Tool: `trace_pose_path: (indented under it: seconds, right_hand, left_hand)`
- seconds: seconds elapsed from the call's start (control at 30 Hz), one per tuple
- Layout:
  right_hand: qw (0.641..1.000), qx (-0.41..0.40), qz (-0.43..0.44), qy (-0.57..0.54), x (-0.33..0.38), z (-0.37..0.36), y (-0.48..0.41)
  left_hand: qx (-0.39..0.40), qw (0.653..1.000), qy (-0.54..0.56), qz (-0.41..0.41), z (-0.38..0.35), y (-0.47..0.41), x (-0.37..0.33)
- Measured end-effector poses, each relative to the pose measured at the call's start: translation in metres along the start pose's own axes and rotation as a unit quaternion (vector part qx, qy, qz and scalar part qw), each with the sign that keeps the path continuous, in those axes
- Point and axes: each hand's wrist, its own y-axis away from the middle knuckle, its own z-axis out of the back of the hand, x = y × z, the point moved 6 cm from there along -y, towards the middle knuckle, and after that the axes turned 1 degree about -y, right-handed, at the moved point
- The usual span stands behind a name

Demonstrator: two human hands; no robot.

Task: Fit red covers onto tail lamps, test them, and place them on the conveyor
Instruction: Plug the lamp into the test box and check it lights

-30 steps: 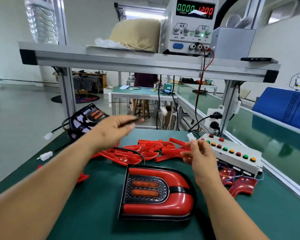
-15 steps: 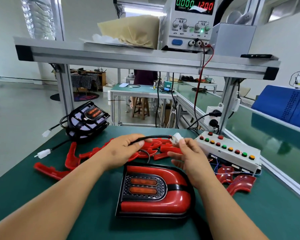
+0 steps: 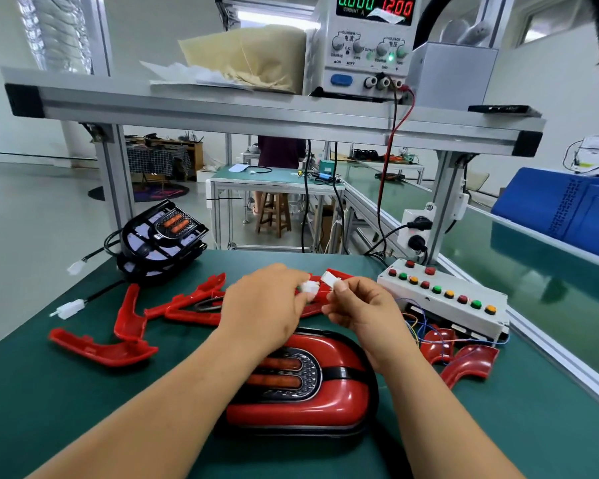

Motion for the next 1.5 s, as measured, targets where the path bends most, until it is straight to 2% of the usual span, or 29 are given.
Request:
trace_pose_path:
  seconds: [0.17,0.33,0.43,0.8,1.07,1.23,1.5]
  right_hand:
    - [0.992,-0.006,0.073,0.098,0.009,0.003,0.002]
    - [0.97,-0.007,0.159,0.183,0.019,0.0,0.003]
    - [0.963,-0.01,0.176,0.201,0.018,0.0,0.003]
    - [0.941,-0.009,0.221,0.254,0.019,-0.003,0.006]
    - [0.908,0.002,0.25,0.336,0.015,0.0,0.002]
    - [0.92,0.02,0.222,0.321,0.01,0.0,0.001]
    - [0.918,0.035,0.215,0.332,0.011,-0.005,0.004]
  left_hand:
    - [0.004,0.999,0.046,0.01,0.0,0.002,0.014]
    - [0.011,0.98,0.199,-0.023,-0.004,0.0,0.023]
    - [0.021,0.967,0.25,-0.039,-0.004,0.001,0.028]
    - [0.047,0.928,0.369,0.001,-0.014,-0.004,0.036]
    - [0.093,0.953,0.289,-0.014,-0.019,-0.01,0.036]
    - [0.103,0.966,0.231,-0.061,-0.012,-0.011,0.03]
    - [0.096,0.962,0.234,-0.101,-0.017,-0.011,0.025]
